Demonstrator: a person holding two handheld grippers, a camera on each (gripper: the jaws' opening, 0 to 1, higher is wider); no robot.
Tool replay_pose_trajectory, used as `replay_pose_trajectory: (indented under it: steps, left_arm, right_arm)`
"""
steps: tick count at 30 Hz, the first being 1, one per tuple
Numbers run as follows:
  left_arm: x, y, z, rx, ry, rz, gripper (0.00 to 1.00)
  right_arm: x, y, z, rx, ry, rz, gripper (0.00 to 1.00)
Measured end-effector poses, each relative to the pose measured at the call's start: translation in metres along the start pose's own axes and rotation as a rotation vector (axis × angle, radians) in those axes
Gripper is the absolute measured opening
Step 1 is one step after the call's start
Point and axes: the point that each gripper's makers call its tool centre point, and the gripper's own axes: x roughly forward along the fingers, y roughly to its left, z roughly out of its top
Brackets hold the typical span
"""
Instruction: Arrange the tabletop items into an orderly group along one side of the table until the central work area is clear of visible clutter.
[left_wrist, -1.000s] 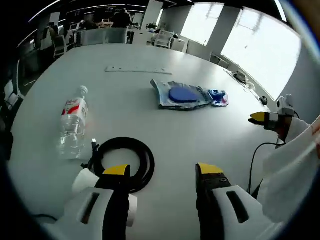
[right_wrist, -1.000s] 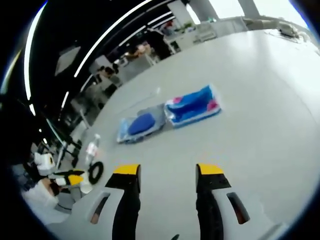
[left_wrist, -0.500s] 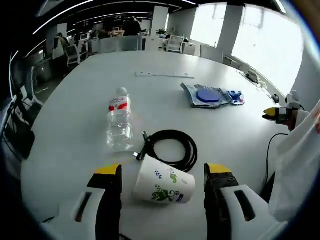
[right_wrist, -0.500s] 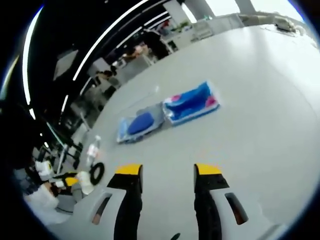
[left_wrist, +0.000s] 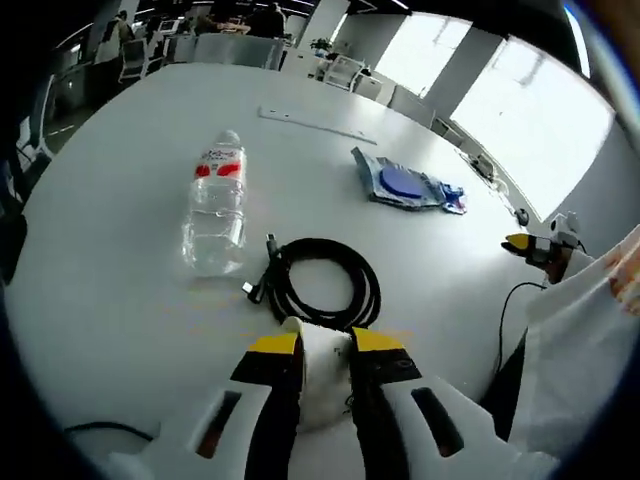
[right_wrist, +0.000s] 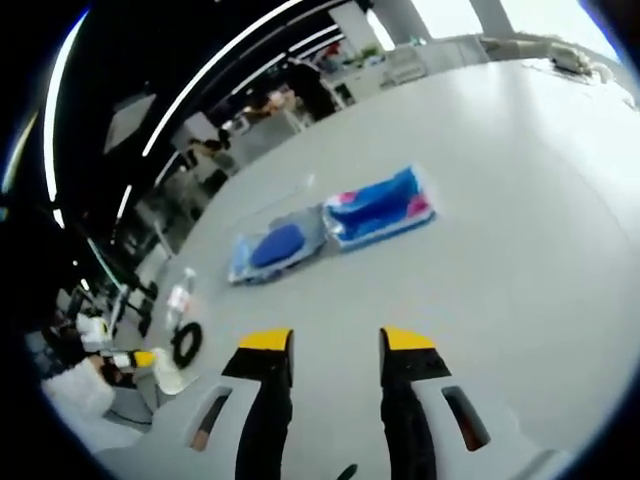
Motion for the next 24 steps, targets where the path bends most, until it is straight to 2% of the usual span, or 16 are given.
replay_pose_trajectory:
  steps: [4,8,12,19,24]
  left_arm:
    - [-0.004,-0.006,0.004,-0.085,-0.036,-0.047,0.02]
    - [-0.011,-0.008,0.006,-0.091,-0.043,-0.051,0.0]
    - [-0.021,-0.023,0.02,-0.111,-0.097,-0.086,0.0]
    - [-0.028,-0.038,0.044,-0.002,-0.134,-0.095,0.0]
    - [-0.027,-0.049,0.077,0.11,-0.194,-0.092,0.0]
  right_arm:
    - [-0.002,-0.003,-0.002,0.005,0.003,-0.009,0.31]
    - [-0.002,-0.004,-0.002,0.014,0.002,-0.011,0.31]
    - [-0.001,-0.004,-0.001,0.019,-0.003,-0.009,0.3]
    - [0.002,0.0,-0.002,0.023,-0.004,0.001,0.3]
    - [0.002,-0.001,-0.005,0.029,-0.002,0.004,0.3]
